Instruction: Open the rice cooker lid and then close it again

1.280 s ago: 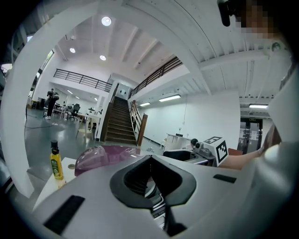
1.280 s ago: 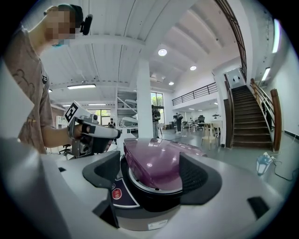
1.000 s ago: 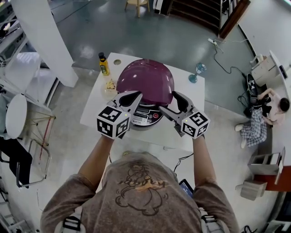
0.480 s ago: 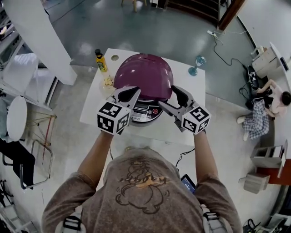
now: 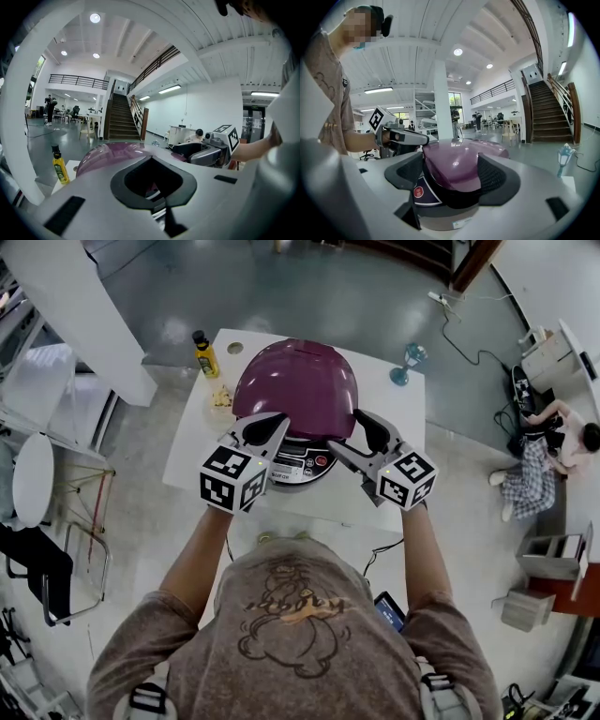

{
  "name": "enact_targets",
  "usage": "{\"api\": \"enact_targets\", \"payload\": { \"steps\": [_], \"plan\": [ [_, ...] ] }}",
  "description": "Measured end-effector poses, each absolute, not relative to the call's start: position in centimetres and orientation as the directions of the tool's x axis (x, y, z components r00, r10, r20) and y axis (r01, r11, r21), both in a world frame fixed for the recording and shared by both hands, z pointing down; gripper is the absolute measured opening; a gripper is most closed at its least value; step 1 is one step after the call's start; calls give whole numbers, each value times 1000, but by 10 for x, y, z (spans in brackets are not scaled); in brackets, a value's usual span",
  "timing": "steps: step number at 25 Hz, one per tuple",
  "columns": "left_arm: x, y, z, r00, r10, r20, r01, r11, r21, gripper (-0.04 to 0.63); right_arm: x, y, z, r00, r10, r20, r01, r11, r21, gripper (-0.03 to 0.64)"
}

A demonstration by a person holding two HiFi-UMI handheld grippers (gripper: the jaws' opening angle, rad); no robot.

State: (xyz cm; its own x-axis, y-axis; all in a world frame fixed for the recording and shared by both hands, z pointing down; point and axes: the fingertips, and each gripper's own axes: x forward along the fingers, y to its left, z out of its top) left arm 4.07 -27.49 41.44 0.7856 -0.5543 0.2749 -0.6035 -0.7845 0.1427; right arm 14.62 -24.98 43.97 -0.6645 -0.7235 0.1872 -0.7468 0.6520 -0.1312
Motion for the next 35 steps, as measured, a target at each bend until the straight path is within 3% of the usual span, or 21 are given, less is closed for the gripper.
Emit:
{"api": "enact_targets", "payload": {
  "steps": [10,35],
  "plan": [
    [39,-271,428,786,-531,318,-591,-795,136,21,147,-250,447,-656,-732,182,-754,628,-194,342],
    [41,-267,464,746,-444,496,-566,-815,122,21,151,-254,477,-624,-710,326,-778,601,-182,259]
  ]
}}
